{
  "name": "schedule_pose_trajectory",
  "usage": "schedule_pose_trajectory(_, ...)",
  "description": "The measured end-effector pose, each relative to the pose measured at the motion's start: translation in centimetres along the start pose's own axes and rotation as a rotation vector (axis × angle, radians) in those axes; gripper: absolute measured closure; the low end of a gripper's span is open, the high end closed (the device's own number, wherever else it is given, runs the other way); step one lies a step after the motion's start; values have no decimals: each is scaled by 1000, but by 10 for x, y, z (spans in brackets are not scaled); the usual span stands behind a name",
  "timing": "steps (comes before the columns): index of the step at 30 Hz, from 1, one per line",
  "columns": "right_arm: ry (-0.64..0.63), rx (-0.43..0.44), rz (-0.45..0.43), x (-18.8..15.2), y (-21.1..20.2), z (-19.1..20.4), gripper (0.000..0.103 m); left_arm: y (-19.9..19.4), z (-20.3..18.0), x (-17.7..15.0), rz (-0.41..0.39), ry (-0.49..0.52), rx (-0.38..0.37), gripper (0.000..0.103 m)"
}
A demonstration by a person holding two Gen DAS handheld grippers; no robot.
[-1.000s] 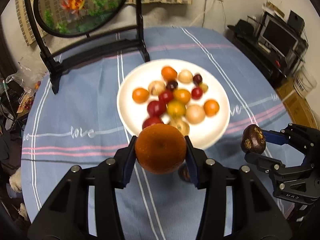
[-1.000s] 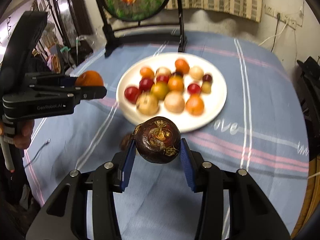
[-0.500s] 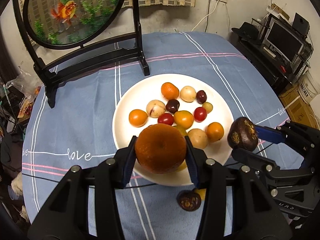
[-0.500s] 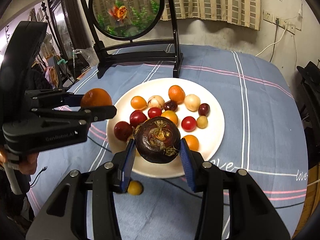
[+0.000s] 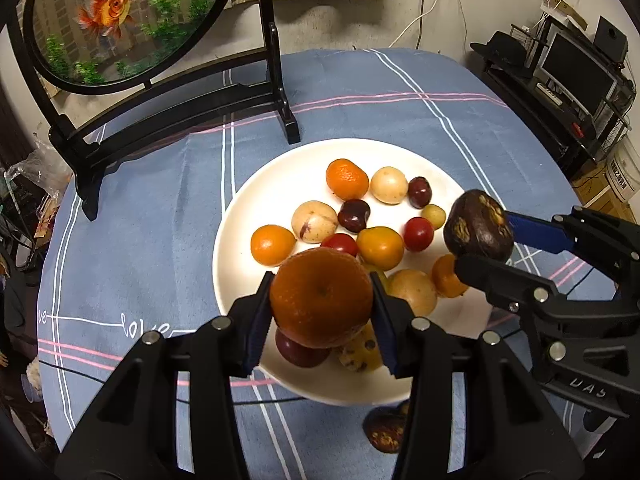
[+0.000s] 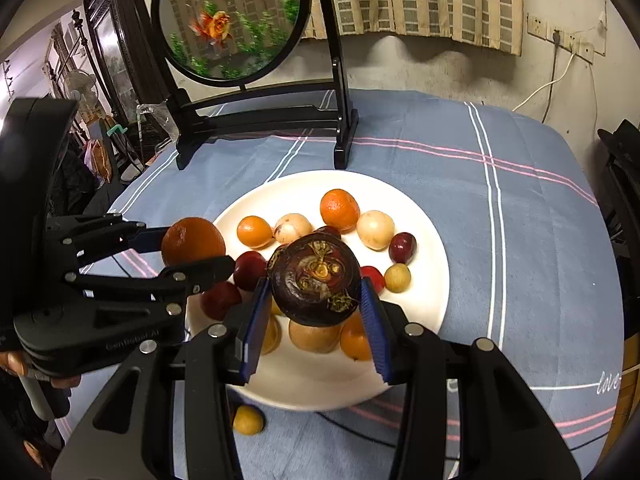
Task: Organize fruits
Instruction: 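Carry both fruits over the plate and open both tools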
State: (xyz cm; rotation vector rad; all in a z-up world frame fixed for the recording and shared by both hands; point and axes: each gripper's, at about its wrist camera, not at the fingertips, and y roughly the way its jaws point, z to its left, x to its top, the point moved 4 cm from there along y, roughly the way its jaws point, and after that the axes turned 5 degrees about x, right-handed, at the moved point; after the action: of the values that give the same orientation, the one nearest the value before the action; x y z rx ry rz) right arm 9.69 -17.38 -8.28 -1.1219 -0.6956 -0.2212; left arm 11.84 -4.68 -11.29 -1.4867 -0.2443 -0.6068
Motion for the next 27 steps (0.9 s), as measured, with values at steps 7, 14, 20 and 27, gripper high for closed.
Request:
schedule_pose_trajectory(7,11,-1,4,8,13,-11,58,14,2,9,1,-4,3,57)
schedule_pose_trajectory(14,27,0,7,10,21,-19,58,23,11,11,12,-27,9,57)
schedule_pose_trajectory(20,35,4,2,11,20,-21,58,23,9,11,12,-26,6,57)
schedule_pose_trajectory(27,36,-6,12,15,27,-18,58,23,6,14,11,-16,25,57)
